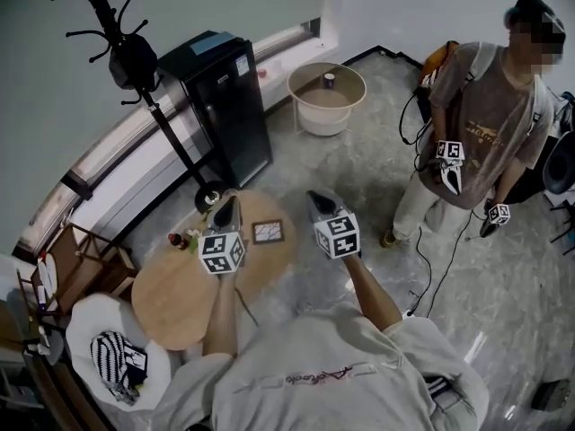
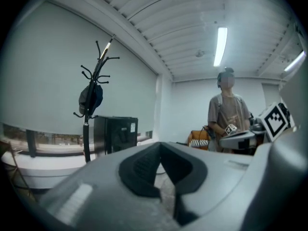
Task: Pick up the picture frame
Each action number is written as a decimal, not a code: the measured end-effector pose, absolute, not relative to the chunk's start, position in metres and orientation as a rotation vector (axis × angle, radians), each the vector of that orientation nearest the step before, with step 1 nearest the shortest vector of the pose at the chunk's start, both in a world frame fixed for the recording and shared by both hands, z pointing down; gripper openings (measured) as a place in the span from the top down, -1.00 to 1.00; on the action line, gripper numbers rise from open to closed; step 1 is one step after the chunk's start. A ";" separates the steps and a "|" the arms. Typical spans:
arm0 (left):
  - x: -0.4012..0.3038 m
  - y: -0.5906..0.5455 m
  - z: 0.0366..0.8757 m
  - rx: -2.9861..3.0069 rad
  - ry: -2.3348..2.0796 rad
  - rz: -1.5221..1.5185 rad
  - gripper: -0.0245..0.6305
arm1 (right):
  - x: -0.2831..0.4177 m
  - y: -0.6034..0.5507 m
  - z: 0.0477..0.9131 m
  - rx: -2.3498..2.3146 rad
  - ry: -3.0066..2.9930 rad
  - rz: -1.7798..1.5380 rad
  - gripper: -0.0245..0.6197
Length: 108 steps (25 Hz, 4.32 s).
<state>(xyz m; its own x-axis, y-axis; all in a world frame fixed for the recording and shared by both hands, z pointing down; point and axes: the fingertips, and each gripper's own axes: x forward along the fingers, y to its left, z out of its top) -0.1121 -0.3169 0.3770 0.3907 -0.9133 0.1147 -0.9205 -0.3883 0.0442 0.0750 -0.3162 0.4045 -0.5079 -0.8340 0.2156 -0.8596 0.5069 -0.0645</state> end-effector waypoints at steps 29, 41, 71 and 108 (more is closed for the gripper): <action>-0.118 -0.418 0.409 2.452 -1.717 0.190 0.92 | 0.085 -0.428 0.433 1.402 -2.593 0.350 0.91; -0.158 -0.463 0.450 2.416 -1.655 0.227 0.92 | 0.046 -0.467 0.468 1.429 -2.536 0.430 0.91; -0.198 -0.507 0.700 2.182 -1.432 0.391 0.92 | -0.010 -0.497 0.726 1.342 -2.263 0.806 0.91; -0.198 -0.490 0.995 1.925 -1.212 0.575 0.91 | -0.040 -0.482 0.998 1.269 -2.024 1.058 0.90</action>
